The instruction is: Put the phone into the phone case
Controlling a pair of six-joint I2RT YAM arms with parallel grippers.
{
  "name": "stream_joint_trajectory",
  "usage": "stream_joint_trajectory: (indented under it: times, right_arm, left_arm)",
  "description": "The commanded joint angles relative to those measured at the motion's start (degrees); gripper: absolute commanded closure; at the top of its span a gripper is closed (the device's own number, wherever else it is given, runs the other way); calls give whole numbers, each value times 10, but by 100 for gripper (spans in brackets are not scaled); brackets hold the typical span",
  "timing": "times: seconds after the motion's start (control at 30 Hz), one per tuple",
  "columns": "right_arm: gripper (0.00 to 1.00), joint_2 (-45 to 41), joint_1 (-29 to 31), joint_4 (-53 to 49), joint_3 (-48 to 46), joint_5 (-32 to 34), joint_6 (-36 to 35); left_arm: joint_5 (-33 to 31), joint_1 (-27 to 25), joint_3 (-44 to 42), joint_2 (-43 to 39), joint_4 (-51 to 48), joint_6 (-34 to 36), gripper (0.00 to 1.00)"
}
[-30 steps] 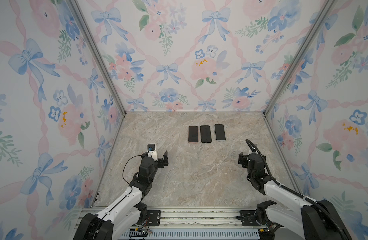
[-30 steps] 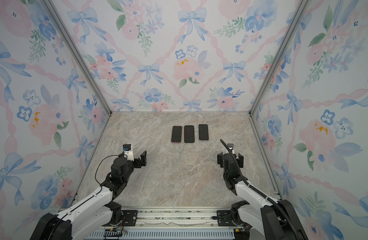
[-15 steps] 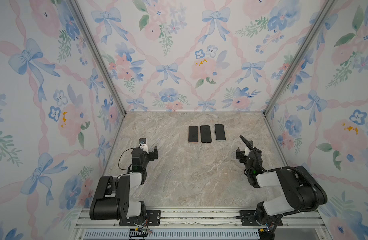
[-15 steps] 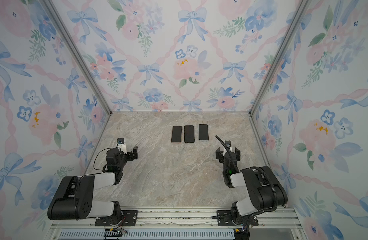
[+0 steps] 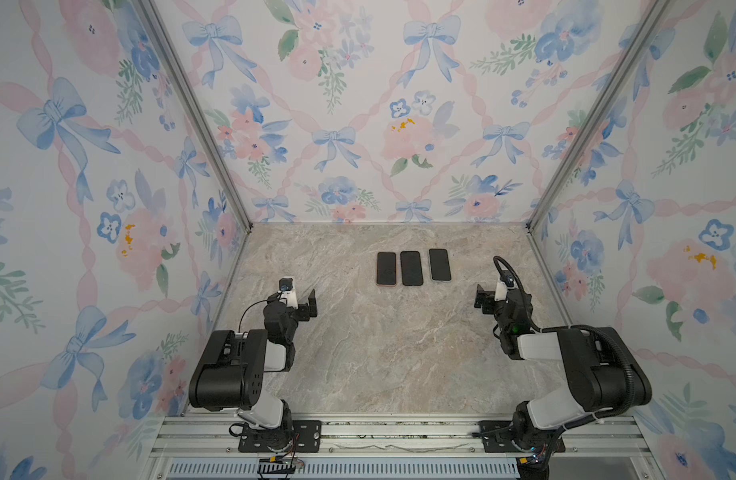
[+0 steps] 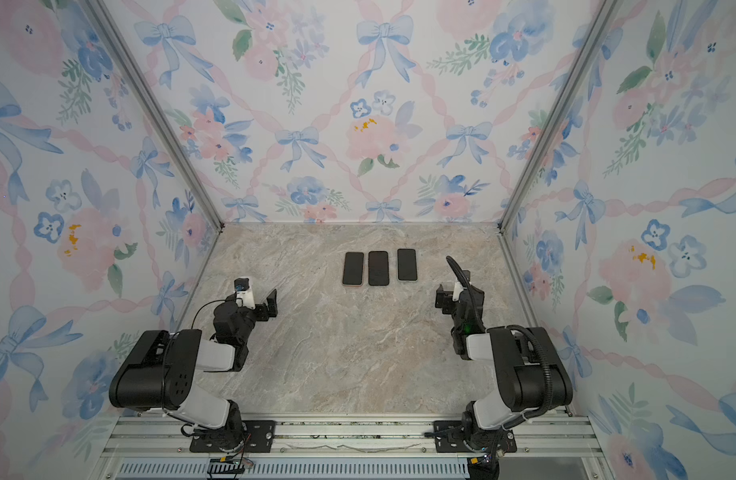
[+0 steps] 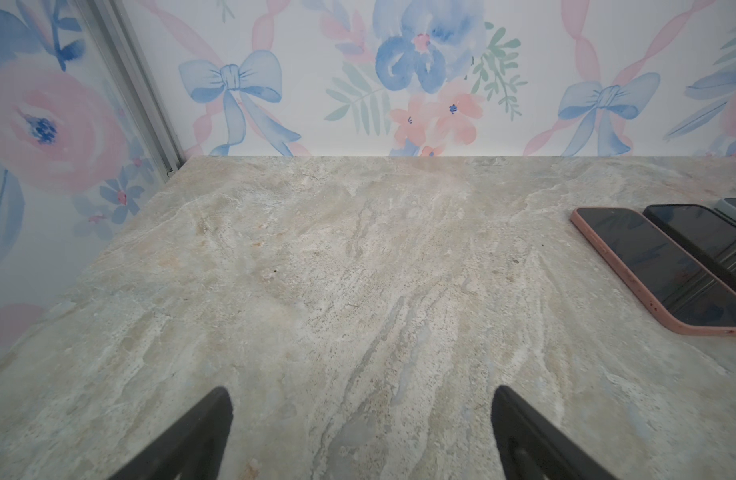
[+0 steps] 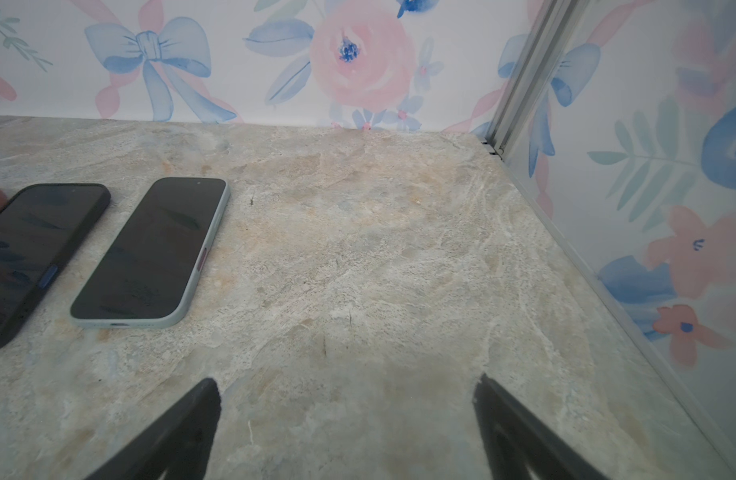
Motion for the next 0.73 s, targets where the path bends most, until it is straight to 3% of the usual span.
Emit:
stream_joint_trajectory:
  times: [0.0,0.5,0.7]
  right_arm:
    - [3,-2,-1,-20,13,-19,9]
    - [3,-1,-2,-44,26,-29,6]
    - [3,-3,-19,-28,16,-66,15]
  left_arm:
    - [-4,-5,-1,5,18,6,2]
    - [-7,-6,-1,6,18,7,2]
    - [-9,-6,-3,3,18,5,2]
